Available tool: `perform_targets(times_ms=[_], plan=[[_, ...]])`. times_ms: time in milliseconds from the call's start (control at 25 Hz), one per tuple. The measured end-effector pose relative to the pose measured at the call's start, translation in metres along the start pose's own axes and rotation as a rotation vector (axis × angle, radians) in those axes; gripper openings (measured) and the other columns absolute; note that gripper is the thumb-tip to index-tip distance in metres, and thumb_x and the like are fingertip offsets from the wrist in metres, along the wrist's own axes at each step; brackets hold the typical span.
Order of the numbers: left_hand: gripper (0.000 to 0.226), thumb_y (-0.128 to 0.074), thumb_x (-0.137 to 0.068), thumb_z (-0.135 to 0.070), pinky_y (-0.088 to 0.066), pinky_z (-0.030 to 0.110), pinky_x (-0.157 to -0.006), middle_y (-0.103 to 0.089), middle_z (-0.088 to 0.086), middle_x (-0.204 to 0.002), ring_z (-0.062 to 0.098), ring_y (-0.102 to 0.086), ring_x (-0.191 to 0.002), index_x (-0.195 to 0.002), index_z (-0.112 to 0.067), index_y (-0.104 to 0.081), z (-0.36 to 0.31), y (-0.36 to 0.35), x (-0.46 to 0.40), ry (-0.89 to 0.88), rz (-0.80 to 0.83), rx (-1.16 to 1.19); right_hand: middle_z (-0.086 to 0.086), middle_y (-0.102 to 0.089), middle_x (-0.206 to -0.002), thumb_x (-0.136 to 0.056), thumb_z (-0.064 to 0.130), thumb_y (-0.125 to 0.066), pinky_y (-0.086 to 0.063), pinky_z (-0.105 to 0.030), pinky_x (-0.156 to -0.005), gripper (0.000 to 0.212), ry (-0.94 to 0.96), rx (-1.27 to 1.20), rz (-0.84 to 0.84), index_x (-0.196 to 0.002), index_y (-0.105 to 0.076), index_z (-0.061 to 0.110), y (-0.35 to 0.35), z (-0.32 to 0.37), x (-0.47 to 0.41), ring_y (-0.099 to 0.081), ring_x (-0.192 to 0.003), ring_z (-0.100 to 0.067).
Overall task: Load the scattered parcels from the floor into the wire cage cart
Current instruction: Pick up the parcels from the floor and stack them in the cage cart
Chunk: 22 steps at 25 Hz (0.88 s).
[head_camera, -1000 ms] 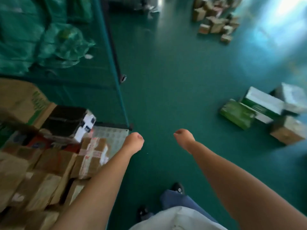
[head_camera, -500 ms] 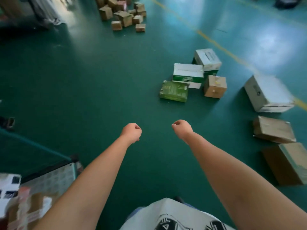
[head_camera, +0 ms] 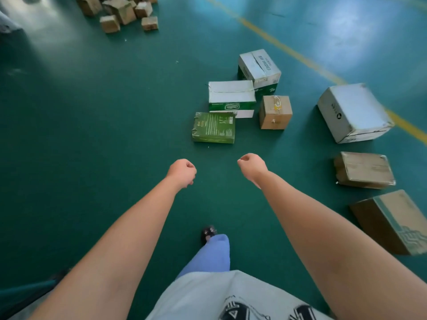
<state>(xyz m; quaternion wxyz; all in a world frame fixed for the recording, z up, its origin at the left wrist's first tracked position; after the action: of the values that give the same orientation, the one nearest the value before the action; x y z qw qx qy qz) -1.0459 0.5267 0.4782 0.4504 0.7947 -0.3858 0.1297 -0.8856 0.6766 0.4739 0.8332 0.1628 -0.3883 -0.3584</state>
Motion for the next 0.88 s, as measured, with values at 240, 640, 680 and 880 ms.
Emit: perform_targets(times_ms=[240, 640, 680, 880], plan=[[0.016, -0.043, -0.095, -0.011, -0.054, 0.036, -0.080, -0.063, 0.004, -0.094, 0.020, -0.063, -0.080, -0.097, -0.013, -0.059, -0.085, 0.036, -0.127, -0.007, 0.033, -0.069, -0.010, -0.057, -0.131, -0.099, 0.020, -0.042, -0.042, -0.034, -0.096, 0.037, -0.060, -0.017, 0.030, -0.132, -0.053, 0.007, 0.028, 0.064, -0.116, -0.053, -0.118, -0.027], [0.016, -0.044, -0.096, -0.012, -0.053, 0.034, -0.076, -0.061, 0.004, -0.094, 0.020, -0.059, -0.080, -0.104, -0.013, -0.058, -0.214, 0.031, -0.330, 0.115, 0.067, -0.061, -0.010, -0.055, -0.133, -0.099, 0.021, -0.042, -0.041, -0.031, -0.091, 0.037, -0.132, 0.006, 0.113, -0.133, -0.051, 0.008, 0.103, 0.115, -0.364, -0.052, -0.119, -0.027], [0.016, -0.044, -0.096, -0.012, -0.052, 0.033, -0.074, -0.061, 0.004, -0.094, 0.020, -0.059, -0.080, -0.103, -0.013, -0.058, -0.220, 0.031, -0.350, 0.145, 0.070, -0.056, -0.009, -0.055, -0.133, -0.099, 0.020, -0.041, -0.041, -0.031, -0.090, 0.038, -0.146, 0.016, 0.125, -0.133, -0.050, 0.008, 0.107, 0.122, -0.388, -0.052, -0.119, -0.027], [0.012, -0.047, -0.095, -0.013, -0.052, 0.034, -0.075, -0.062, 0.005, -0.097, 0.021, -0.060, -0.084, -0.094, -0.015, -0.058, -0.233, 0.038, -0.447, 0.242, 0.109, -0.035, -0.011, -0.056, -0.130, -0.099, 0.020, -0.043, -0.041, -0.031, -0.088, 0.038, -0.220, 0.087, 0.180, -0.133, -0.050, 0.007, 0.101, 0.150, -0.486, -0.053, -0.116, -0.028]])
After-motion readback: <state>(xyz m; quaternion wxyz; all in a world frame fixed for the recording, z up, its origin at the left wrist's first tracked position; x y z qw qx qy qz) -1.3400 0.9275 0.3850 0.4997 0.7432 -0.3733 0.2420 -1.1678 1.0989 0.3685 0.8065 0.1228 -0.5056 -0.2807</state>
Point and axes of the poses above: each hand's wrist, its own x-axis away from the middle knuckle, its own y-axis out of the back of the hand, z = x × y, the point moved 5 cm from there along -x, towards the middle knuckle
